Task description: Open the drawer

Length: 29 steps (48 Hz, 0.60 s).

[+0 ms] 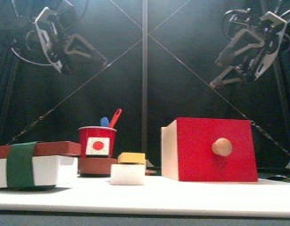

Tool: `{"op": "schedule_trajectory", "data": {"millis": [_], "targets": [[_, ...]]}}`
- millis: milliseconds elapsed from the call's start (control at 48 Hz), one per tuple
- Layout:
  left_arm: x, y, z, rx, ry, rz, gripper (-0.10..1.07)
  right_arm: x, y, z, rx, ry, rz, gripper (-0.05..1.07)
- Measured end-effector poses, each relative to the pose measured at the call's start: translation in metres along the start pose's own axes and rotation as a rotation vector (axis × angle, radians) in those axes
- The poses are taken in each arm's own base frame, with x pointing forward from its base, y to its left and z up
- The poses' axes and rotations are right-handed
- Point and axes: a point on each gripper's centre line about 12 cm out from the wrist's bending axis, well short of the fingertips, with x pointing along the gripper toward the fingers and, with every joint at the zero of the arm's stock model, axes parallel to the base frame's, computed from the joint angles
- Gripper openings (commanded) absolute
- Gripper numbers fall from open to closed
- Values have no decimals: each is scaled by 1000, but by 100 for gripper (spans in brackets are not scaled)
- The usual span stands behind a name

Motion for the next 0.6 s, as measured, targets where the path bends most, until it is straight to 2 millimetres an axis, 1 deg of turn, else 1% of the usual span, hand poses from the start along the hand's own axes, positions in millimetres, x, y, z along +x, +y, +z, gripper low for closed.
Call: {"op": "schedule_trajectory", "data": {"millis": [458,604], "targets": [[0,1,0,1,1,3,48,0,-1,-1,-2,2,-4,100],[0,8,0,-1,0,28,48,1,-2,-5,0,13,-9,100]]}}
